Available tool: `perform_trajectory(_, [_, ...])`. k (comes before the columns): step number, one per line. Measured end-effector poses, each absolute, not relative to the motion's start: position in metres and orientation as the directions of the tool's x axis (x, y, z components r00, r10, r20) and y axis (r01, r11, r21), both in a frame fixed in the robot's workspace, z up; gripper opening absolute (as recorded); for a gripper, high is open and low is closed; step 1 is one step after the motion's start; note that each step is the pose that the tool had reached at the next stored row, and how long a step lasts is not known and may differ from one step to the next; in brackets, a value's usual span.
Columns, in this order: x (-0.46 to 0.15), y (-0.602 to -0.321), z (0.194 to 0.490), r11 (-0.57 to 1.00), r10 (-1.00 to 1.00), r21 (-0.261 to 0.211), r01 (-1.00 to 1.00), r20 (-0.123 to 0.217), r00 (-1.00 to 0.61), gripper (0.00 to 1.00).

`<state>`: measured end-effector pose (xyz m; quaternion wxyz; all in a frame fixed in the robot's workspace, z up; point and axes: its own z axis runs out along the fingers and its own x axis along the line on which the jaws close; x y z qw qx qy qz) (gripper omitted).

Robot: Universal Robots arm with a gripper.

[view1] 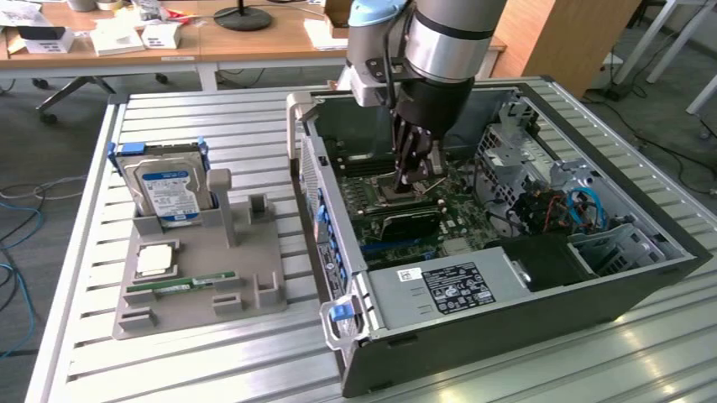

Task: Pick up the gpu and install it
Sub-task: 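Press down on the gpu until it lock into place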

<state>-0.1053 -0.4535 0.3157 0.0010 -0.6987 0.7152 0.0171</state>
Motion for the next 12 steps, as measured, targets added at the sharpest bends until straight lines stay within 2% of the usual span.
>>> perform_trajectory(12, [-0.108, -0.453, 0.303, 0.041, -0.999, 0.023, -0.999, -0.025, -0.041, 0.11])
